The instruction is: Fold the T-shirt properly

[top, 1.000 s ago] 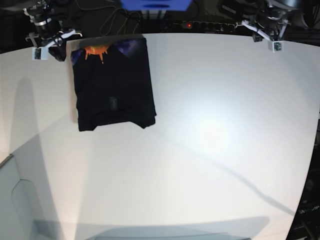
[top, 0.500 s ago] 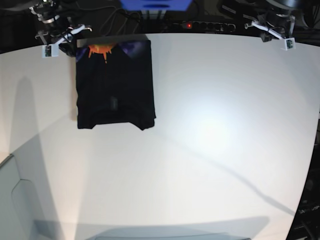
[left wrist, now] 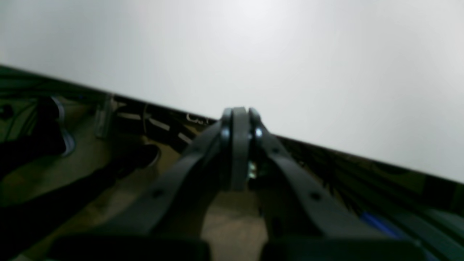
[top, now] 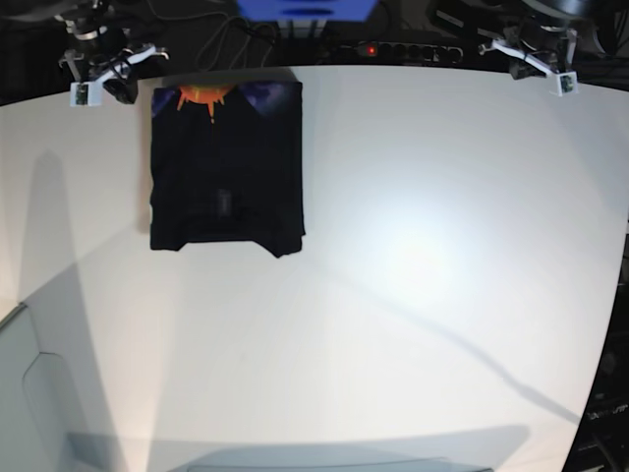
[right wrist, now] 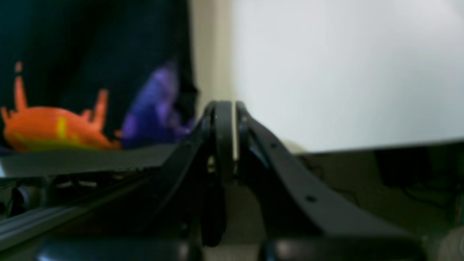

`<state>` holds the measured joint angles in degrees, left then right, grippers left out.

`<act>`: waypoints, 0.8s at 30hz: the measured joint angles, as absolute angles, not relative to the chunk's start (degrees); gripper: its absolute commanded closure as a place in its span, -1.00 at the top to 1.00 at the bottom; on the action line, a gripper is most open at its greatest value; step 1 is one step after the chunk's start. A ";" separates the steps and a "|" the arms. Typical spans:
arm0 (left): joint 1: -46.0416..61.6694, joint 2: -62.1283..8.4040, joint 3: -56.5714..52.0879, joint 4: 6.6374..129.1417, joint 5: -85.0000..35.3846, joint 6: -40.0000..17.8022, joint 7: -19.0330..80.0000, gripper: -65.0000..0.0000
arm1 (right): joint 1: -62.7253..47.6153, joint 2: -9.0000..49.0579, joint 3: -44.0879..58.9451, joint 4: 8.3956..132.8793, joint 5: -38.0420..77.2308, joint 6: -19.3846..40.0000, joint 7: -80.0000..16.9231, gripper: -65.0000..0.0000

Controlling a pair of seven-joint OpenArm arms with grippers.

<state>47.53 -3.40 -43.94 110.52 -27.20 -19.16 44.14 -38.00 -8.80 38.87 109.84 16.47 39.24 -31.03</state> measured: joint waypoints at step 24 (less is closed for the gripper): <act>41.41 -9.82 -24.05 59.27 -18.17 -18.17 20.45 -1.00 | -40.36 -2.85 41.32 80.03 9.58 39.13 -33.26 -1.00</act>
<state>41.41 -9.82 -24.05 59.27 -18.17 -18.17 20.45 -40.36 -2.85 41.32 80.03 9.58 39.13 -33.26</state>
